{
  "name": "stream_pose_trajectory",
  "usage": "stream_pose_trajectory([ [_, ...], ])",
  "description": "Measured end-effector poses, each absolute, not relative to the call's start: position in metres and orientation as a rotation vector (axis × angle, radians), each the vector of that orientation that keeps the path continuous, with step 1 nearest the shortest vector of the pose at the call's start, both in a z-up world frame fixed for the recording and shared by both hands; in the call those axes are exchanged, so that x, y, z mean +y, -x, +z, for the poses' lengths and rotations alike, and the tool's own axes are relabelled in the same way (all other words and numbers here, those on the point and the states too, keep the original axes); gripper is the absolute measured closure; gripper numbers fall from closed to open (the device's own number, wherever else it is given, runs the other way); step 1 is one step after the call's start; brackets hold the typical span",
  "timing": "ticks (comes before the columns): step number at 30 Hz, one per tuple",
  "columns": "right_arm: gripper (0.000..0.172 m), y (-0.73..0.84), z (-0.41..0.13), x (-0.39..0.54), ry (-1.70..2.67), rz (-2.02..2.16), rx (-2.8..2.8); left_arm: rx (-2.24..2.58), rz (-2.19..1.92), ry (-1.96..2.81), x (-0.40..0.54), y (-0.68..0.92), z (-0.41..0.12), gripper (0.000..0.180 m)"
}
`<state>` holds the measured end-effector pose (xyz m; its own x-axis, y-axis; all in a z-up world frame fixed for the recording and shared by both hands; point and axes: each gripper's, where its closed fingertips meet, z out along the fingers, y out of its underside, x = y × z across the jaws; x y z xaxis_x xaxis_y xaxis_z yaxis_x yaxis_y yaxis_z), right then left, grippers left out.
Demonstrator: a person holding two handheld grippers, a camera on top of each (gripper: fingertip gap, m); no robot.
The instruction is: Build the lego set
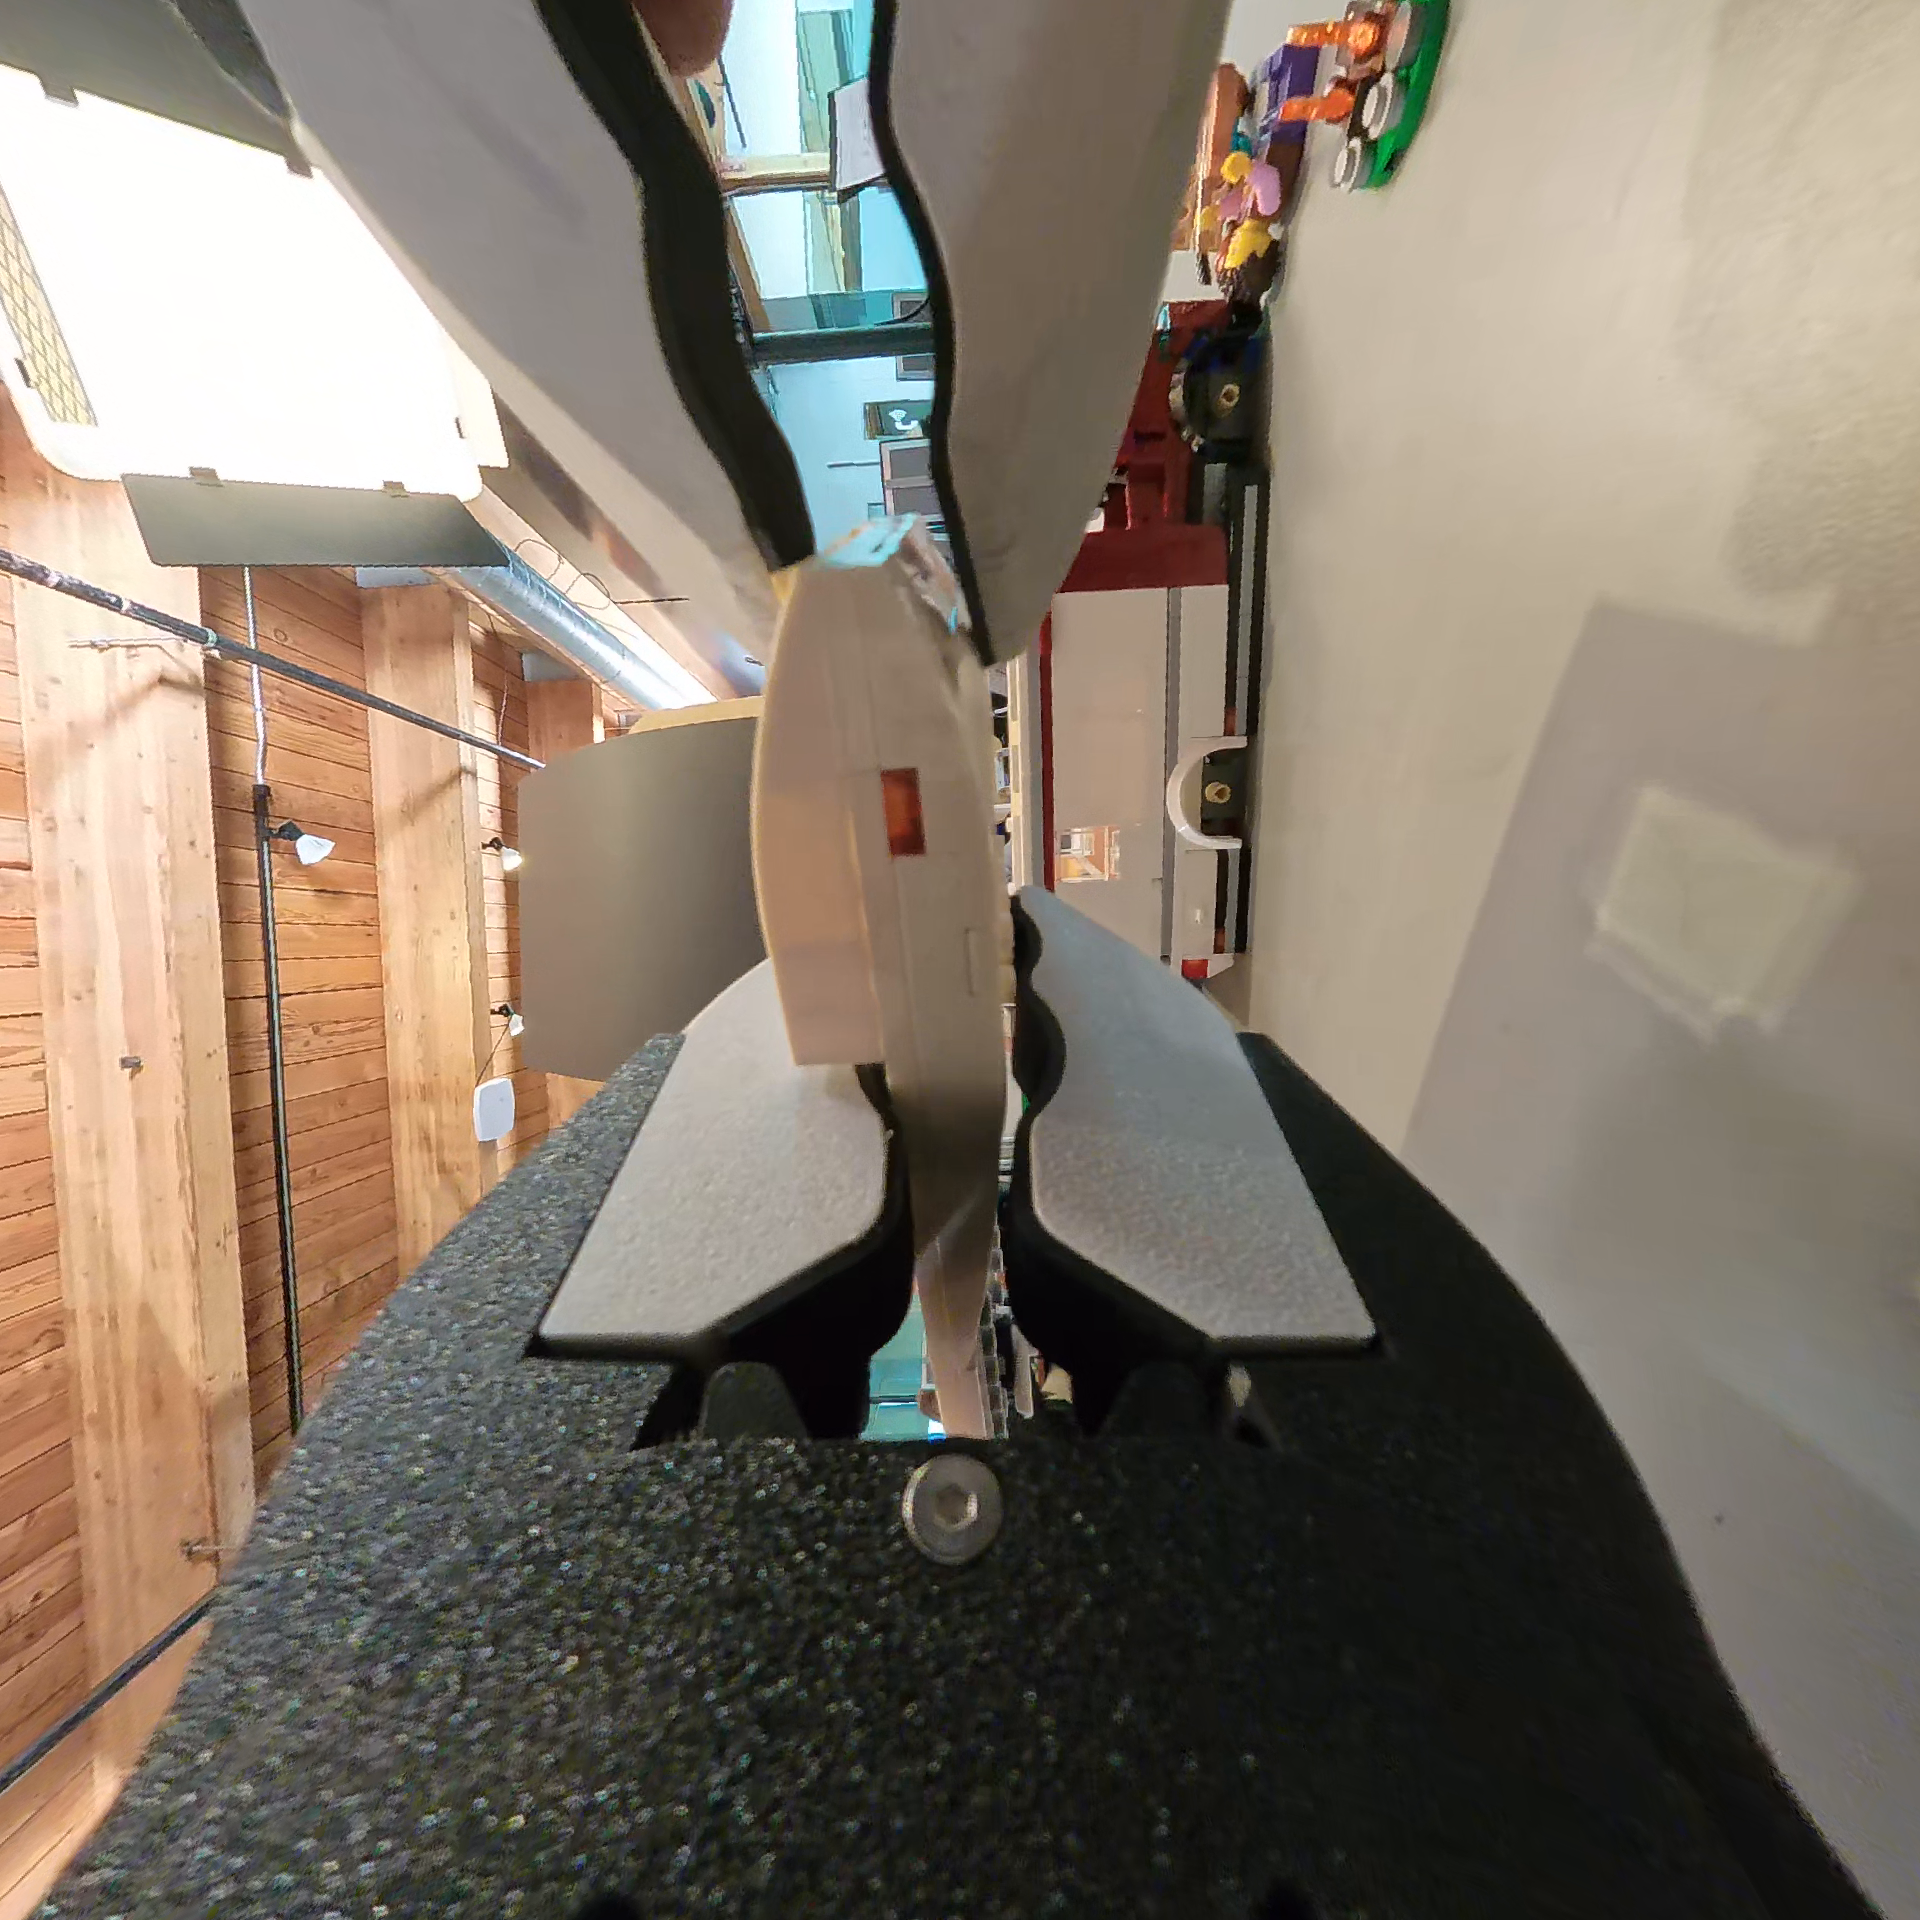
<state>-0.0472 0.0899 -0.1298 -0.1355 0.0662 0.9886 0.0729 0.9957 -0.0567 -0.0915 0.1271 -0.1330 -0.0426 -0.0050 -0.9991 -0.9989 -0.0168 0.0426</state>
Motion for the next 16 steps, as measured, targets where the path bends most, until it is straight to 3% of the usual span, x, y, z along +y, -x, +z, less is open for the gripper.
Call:
stream_pose_trajectory([
  [16, 0.155, 0.0467, -0.1261, 0.0926, 0.114, -0.023, -1.694, 1.198, 1.221, 1.232, 0.1270, 0.0911, -0.1336, 0.164],
])
